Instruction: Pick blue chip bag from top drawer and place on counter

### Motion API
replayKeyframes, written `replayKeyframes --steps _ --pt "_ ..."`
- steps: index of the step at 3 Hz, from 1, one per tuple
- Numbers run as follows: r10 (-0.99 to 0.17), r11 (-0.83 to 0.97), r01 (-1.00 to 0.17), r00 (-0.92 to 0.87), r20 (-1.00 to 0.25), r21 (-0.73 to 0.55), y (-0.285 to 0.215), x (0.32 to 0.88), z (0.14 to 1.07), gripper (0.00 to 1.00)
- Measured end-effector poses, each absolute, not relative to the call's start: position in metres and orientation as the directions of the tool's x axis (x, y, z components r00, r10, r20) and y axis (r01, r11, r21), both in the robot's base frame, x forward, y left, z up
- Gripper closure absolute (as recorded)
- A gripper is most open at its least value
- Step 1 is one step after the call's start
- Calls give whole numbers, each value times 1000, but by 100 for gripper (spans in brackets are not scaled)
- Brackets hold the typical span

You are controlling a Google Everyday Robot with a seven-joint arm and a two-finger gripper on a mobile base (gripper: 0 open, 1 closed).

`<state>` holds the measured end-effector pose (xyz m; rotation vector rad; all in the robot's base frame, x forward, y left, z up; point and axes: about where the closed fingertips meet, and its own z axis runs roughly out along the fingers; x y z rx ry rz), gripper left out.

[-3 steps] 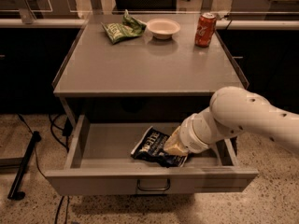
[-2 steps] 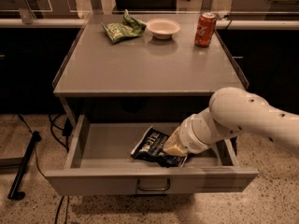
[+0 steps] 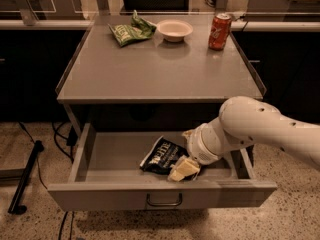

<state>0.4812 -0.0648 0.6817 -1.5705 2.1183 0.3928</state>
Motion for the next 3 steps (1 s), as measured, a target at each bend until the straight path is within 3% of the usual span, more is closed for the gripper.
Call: replayKeyframes --steps 2,3 --pt "-816 320 -946 -247 -522 -53 -65 491 665 20" --pt "-820 324 -945 -252 -514 -54 -66 493 658 22"
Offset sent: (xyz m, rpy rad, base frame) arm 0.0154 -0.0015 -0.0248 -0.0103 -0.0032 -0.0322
